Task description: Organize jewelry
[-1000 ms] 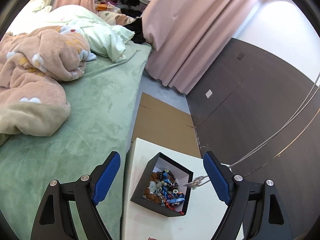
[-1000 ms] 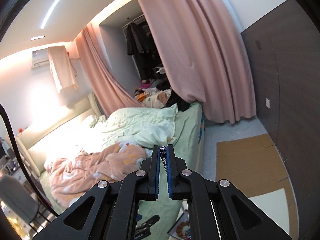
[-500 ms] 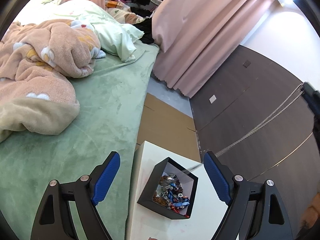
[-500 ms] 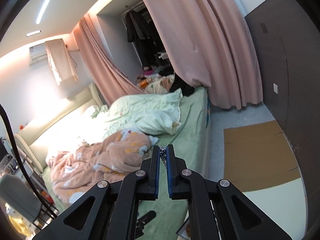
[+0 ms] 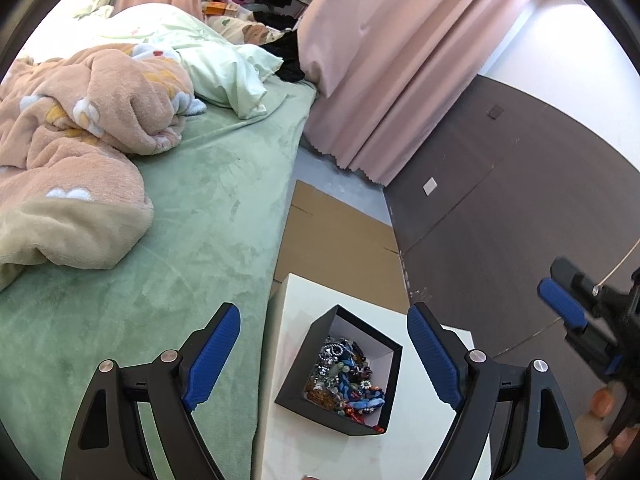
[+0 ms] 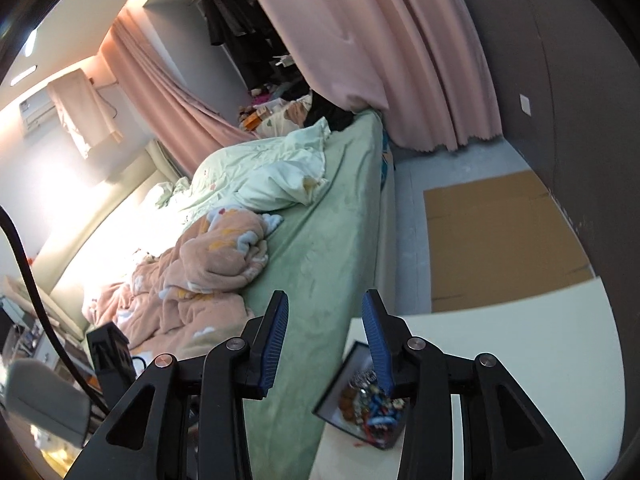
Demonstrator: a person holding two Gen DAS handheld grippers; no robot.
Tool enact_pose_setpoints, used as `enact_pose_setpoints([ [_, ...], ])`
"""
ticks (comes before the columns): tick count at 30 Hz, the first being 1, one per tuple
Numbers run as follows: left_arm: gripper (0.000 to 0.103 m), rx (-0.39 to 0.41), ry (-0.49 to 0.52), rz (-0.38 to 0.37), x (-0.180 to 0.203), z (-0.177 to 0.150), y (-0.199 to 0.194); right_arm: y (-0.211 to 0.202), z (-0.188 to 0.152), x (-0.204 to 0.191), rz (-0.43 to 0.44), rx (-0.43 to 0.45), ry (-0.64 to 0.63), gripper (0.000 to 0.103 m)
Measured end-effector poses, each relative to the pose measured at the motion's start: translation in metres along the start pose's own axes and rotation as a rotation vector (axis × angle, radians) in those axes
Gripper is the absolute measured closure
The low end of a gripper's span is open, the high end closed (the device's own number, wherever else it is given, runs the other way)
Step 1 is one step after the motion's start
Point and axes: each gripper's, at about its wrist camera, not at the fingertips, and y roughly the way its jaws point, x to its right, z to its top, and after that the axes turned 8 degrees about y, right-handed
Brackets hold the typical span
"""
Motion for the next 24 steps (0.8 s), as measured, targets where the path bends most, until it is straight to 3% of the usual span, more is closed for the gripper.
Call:
enact_pose_setpoints([
  [4, 0.017, 0.03, 0.032, 0.015, 0.011, -0.002, -0.001, -0.007, -0.012, 0.037, -0.007, -0.001, 0.086, 0.061],
  [8, 0.017, 0.006, 0.082, 0.02, 0.023, -0.006, 0.006, -0.007, -0.032, 0.069, -0.049, -0.006, 0.136, 0.058],
  [12, 0.017, -0.014, 0.125, 0.03, 0.035, -0.014, 0.009, -0.005, -0.046, 0.087, -0.12, -0.032, 0.142, 0.058],
  [18, 0.017, -0.043, 0.161, 0.046, 0.052, -0.028, 0.012, -0.019, -0.052, 0.101, -0.143, -0.022, 0.148, 0.057],
  [22, 0.017, -0.045, 0.203, 0.065, 0.064, -0.037, 0.008, -0.034, -0.055, 0.106, -0.148, -0.007, 0.136, 0.032],
  [24, 0.017, -0.042, 0.22, 0.065, 0.069, -0.041, 0.005, -0.041, -0.056, 0.107, -0.156, 0.004, 0.121, 0.03],
])
